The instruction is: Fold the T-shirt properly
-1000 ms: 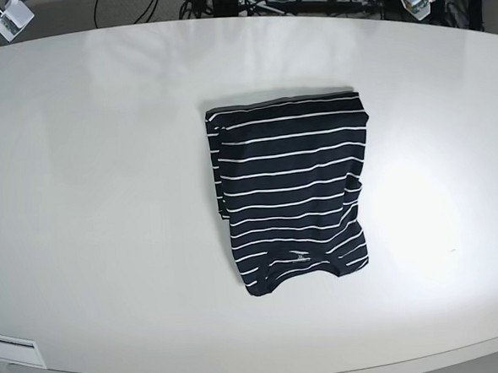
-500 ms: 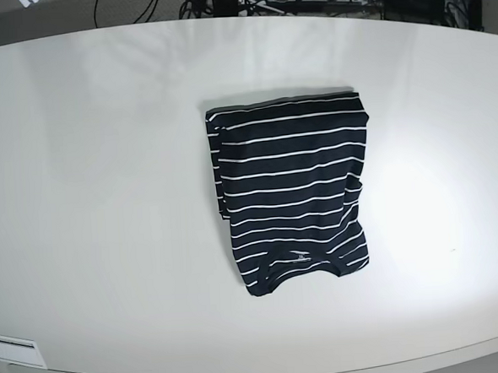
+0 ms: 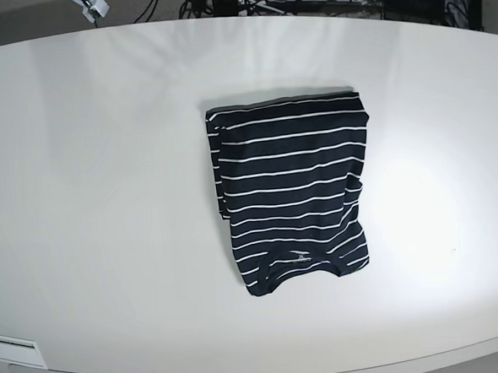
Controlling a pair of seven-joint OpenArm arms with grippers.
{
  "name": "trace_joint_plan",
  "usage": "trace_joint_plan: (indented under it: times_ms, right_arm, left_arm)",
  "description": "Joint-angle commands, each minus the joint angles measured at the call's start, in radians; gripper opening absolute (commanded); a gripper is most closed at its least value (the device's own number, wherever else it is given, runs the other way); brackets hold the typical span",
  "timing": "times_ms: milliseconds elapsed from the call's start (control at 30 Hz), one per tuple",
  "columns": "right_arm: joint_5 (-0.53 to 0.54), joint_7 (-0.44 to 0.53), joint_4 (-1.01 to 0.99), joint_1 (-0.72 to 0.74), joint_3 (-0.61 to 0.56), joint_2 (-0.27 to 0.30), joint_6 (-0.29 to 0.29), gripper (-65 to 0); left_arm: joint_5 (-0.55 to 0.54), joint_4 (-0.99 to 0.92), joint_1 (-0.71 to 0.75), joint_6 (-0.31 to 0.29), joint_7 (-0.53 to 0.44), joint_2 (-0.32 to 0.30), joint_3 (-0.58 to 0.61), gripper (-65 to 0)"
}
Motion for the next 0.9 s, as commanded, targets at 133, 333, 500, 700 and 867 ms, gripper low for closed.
trace_joint_plan:
  times_ms: [133, 333, 500, 700, 867]
  right_arm:
    - [-0.133, 0.145, -0.183, 0.115, -0.132, -0.035, -0.117, -65.0]
    - [-0.274, 0.338, -0.459, 0.241, -0.264, -0.127, -0.327, -65.0]
    - [-0.338, 0.406, -0.649, 0.305, -0.295, -0.220, -0.338, -65.0]
    - [-0.344, 0.417, -0.659, 0.309, -0.295, -0.302, -0.378, -65.0]
    - [-0.425, 0.418, -0.659, 0.313, -0.295, -0.349, -0.422, -65.0]
  left_arm:
    - [0.169, -0.238, -0.154, 0.147, -0.187, 0.051, 0.093, -65.0]
    - [0.310, -0.472, -0.278, 0.348, -0.432, 0.099, 0.268, -65.0]
    - [0.328, -0.581, -0.290, 0.468, -0.565, 0.165, 0.347, -65.0]
    - [0.311, -0.615, -0.290, 0.558, -0.597, 0.220, 0.352, -65.0]
    - [0.271, -0.645, -0.290, 0.558, -0.624, 0.227, 0.352, -65.0]
